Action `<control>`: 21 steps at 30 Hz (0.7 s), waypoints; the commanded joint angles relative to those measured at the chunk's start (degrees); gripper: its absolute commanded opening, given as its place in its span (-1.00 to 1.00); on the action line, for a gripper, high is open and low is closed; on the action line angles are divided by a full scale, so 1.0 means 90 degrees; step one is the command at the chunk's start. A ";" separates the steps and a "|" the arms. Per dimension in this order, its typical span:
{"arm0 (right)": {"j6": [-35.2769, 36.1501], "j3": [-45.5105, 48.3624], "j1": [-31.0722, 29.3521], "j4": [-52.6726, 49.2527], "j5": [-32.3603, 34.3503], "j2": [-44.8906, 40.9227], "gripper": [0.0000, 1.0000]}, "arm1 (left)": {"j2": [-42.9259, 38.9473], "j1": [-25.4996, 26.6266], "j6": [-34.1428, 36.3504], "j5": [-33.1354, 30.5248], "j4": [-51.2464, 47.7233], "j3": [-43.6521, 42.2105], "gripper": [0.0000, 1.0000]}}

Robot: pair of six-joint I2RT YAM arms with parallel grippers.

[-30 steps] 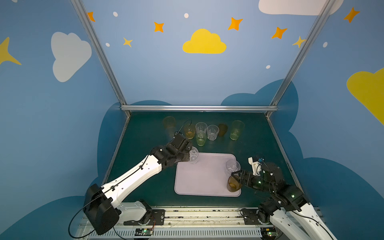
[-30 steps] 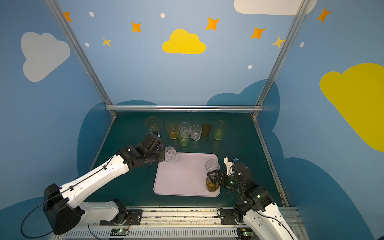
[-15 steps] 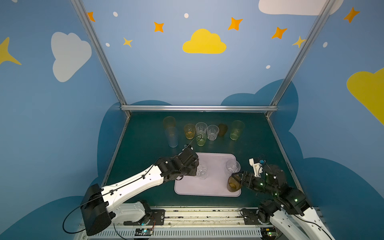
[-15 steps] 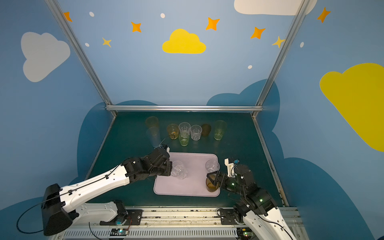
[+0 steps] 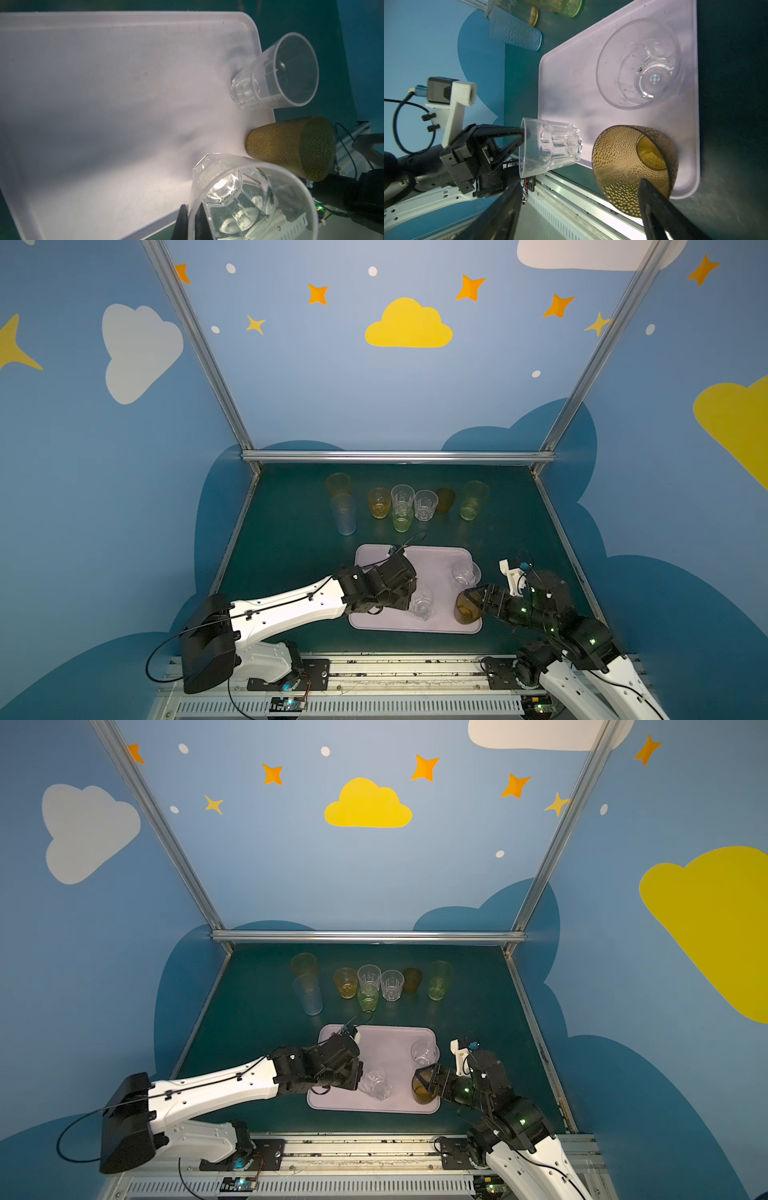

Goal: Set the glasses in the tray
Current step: 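Lower the clear faceted glass beside the gold glass and open the left gripper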

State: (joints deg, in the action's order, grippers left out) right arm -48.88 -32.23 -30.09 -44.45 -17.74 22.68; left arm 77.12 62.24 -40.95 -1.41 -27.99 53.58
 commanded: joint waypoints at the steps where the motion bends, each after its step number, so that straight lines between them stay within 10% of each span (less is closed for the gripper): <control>1: 0.0041 -0.0003 0.0023 -0.0114 0.0132 0.0016 0.73 | 0.0188 0.0141 -0.0055 0.0155 0.0346 0.0056 -0.92; 21: 0.0112 -0.0157 0.0029 -0.0217 0.0308 0.0161 0.72 | 0.1090 0.0431 0.0053 0.0119 0.0239 0.0522 -0.92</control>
State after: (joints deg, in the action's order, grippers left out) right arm -48.75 -32.25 -30.06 -44.91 -15.90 24.82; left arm 86.15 65.80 -40.95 0.64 -25.15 56.53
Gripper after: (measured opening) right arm 0.862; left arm 0.054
